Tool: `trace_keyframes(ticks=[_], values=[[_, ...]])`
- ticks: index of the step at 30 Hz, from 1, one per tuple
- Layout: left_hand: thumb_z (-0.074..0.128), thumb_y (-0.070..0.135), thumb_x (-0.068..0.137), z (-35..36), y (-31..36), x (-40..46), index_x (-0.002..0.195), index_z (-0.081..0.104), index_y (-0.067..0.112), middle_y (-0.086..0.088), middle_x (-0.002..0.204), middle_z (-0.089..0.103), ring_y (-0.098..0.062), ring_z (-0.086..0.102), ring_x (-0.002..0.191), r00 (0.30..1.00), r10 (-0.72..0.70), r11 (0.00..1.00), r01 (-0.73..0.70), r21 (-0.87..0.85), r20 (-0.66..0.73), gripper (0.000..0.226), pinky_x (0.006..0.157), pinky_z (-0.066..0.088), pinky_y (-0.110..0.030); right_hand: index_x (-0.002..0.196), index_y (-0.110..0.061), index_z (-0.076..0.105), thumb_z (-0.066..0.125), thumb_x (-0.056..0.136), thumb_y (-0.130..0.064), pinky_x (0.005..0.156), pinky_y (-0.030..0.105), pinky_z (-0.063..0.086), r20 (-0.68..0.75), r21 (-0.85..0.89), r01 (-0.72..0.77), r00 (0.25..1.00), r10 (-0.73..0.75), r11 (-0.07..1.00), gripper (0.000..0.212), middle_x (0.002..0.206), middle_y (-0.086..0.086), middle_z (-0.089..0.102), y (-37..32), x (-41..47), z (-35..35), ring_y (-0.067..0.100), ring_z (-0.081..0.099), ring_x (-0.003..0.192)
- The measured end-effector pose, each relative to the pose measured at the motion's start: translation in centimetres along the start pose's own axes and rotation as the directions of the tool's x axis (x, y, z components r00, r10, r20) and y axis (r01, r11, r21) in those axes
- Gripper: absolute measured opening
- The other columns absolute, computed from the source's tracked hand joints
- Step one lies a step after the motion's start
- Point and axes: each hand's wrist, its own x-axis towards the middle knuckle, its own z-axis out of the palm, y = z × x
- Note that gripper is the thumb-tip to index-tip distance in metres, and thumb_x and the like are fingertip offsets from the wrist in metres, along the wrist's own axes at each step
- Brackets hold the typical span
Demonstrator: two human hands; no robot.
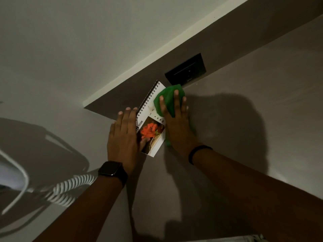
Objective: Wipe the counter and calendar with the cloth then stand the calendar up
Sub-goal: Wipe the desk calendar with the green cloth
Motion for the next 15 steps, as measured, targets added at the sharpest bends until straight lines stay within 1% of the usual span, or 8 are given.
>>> trace_keyframes(ticks=[1, 3, 6, 8, 10, 11, 13, 15], values=[[0.077, 0.056, 0.085, 0.0, 0.0, 0.0, 0.166, 0.01, 0.023, -0.015, 0.173, 0.024, -0.039, 0.021, 0.16, 1.0, -0.001, 1.0, 0.001, 0.008, -0.002, 0.11, 0.127, 0.022, -0.057, 0.165, -0.029, 0.001, 0.063, 0.091, -0.017, 0.123, 0.066, 0.005, -0.025, 0.026, -0.016, 1.0, 0.016, 1.0, 0.097, 0.17, 0.025, -0.017, -0.8, -0.1, 0.4, 0.051, -0.02, 0.152], [0.075, 0.057, 0.087, 0.0, 0.0, 0.0, 0.167, 0.008, 0.023, -0.013, 0.175, 0.02, -0.037, 0.016, 0.161, 1.0, -0.012, 1.0, 0.011, 0.013, 0.009, 0.109, 0.128, 0.018, -0.055, 0.166, -0.03, 0.003, 0.064, 0.09, -0.01, 0.123, 0.066, 0.013, -0.039, 0.015, 0.037, 0.999, -0.036, 0.999, 0.099, 0.171, 0.027, -0.011, -2.1, -1.1, 1.5, 0.055, -0.011, 0.154], [0.072, 0.059, 0.088, 0.0, 0.0, -0.2, 0.167, 0.007, 0.024, -0.011, 0.176, 0.016, -0.034, 0.011, 0.162, 0.999, -0.027, 0.999, 0.026, 0.03, 0.019, 0.109, 0.129, 0.012, -0.051, 0.166, -0.029, 0.004, 0.069, 0.089, -0.012, 0.123, 0.068, 0.019, -0.02, -0.019, 0.099, 0.995, -0.099, 0.995, 0.102, 0.172, 0.026, -0.005, -1.7, -2.7, 2.4, 0.053, -0.009, 0.154], [0.073, 0.059, 0.088, 0.2, 0.1, -0.2, 0.167, 0.007, 0.024, -0.011, 0.176, 0.014, -0.033, 0.009, 0.163, 0.999, -0.039, 0.998, 0.038, 0.048, 0.021, 0.109, 0.129, 0.012, -0.051, 0.166, -0.029, 0.0, 0.064, 0.09, -0.015, 0.122, 0.07, 0.022, -0.041, -0.023, 0.018, 0.999, -0.019, 1.0, 0.1, 0.172, 0.027, -0.007, -1.2, -1.9, 1.9, 0.055, -0.005, 0.155], [0.073, 0.059, 0.088, 0.2, 0.2, -0.2, 0.168, 0.006, 0.023, -0.011, 0.177, 0.013, -0.032, 0.007, 0.163, 0.999, -0.045, 0.997, 0.044, 0.062, 0.023, 0.11, 0.129, 0.01, -0.05, 0.166, -0.027, 0.004, 0.051, 0.089, -0.02, 0.12, 0.071, 0.025, -0.099, 0.033, -0.095, 0.99, 0.098, 0.995, 0.091, 0.171, 0.029, -0.003, -1.5, -0.2, 1.1, 0.058, 0.002, 0.154], [0.072, 0.059, 0.088, 0.2, 0.2, -0.2, 0.168, 0.005, 0.023, -0.011, 0.177, 0.012, -0.032, 0.007, 0.163, 0.999, -0.046, 0.997, 0.044, 0.067, 0.023, 0.11, 0.129, 0.009, -0.05, 0.166, -0.027, 0.007, 0.048, 0.087, -0.02, 0.119, 0.072, 0.026, -0.133, 0.059, -0.109, 0.984, 0.116, 0.992, 0.09, 0.171, 0.03, 0.0, -1.8, 0.4, 0.9, 0.059, 0.005, 0.153], [0.071, 0.061, 0.089, 0.1, 0.2, -0.2, 0.168, 0.003, 0.023, -0.011, 0.177, 0.011, -0.032, 0.006, 0.163, 0.999, -0.043, 0.997, 0.041, 0.07, 0.027, 0.11, 0.129, 0.01, -0.051, 0.166, -0.029, 0.005, 0.056, 0.087, -0.017, 0.118, 0.068, 0.025, -0.151, 0.029, -0.022, 0.988, 0.026, 0.999, 0.095, 0.172, 0.028, 0.0, -2.3, 0.2, 1.6, 0.059, 0.006, 0.153], [0.07, 0.061, 0.09, -0.1, 0.3, -0.4, 0.168, 0.003, 0.023, -0.012, 0.177, 0.01, -0.033, 0.006, 0.163, 0.999, -0.039, 0.996, 0.037, 0.076, 0.024, 0.11, 0.13, 0.011, -0.053, 0.166, -0.031, 0.002, 0.065, 0.085, -0.017, 0.117, 0.063, 0.022, -0.097, -0.033, 0.098, 0.99, -0.1, 0.995, 0.103, 0.172, 0.026, 0.0, -2.1, -1.8, 2.7, 0.057, 0.005, 0.154]])
